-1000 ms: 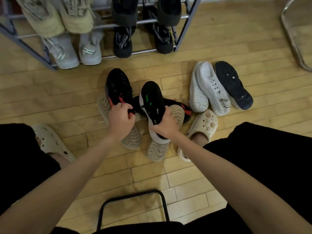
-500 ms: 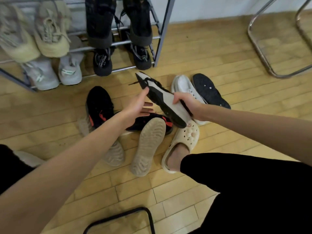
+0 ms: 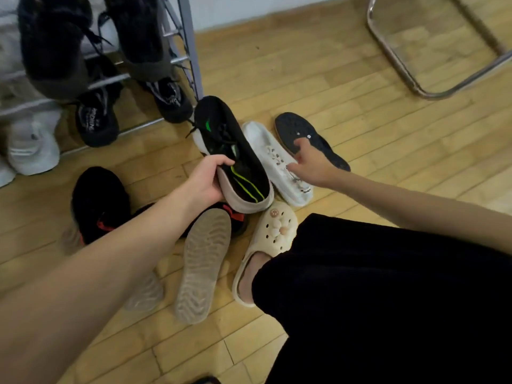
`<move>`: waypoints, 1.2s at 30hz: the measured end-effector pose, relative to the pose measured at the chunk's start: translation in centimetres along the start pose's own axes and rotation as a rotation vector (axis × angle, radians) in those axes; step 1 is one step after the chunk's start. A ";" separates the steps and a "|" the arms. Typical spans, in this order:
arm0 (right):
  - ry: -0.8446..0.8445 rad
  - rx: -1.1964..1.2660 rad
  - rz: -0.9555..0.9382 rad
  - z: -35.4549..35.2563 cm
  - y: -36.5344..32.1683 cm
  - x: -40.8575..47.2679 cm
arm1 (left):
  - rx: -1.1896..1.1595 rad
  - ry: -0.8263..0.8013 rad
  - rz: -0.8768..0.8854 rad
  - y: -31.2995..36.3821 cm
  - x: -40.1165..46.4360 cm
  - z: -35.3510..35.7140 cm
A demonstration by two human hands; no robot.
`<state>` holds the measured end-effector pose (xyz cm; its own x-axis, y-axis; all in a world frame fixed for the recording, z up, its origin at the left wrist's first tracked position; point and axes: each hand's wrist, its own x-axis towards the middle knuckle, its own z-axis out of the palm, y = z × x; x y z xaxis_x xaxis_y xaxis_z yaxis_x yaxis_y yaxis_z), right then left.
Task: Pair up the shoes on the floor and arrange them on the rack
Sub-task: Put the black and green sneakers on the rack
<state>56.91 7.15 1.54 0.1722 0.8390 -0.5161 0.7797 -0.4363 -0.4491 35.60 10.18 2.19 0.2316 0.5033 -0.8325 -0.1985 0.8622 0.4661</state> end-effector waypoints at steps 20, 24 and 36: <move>0.104 -0.505 0.142 2.4 10.4 11.2 | 0.238 -0.046 0.043 -0.6 6.5 2.9; 0.012 -0.475 0.190 1.5 8.6 11.6 | 0.274 -0.030 0.049 -0.2 6.3 3.0; -0.100 -0.039 -0.004 -5.6 -6.0 5.8 | 0.111 0.056 0.224 4.0 -1.2 0.4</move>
<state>56.56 16.42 5.35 0.1090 0.8032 -0.5856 0.8034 -0.4182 -0.4240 34.88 13.07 5.19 0.1396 0.6812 -0.7187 -0.1324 0.7321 0.6682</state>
